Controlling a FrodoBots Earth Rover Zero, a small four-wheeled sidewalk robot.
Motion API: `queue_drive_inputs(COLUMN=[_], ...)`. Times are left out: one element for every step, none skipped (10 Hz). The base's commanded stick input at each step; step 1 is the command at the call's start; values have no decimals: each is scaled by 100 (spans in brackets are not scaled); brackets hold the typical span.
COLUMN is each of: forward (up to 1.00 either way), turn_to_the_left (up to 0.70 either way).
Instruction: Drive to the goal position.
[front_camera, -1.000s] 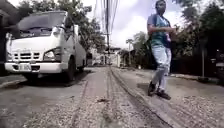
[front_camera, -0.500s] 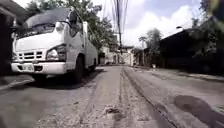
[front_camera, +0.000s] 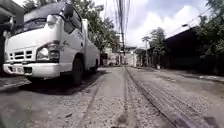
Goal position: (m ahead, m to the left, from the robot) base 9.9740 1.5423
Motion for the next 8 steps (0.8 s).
queue_drive_inputs(forward=[70, 70, 70, 70, 70, 70, 70, 70], turn_to_the_left=[0, 0, 0, 0, 0, 0, 0, 0])
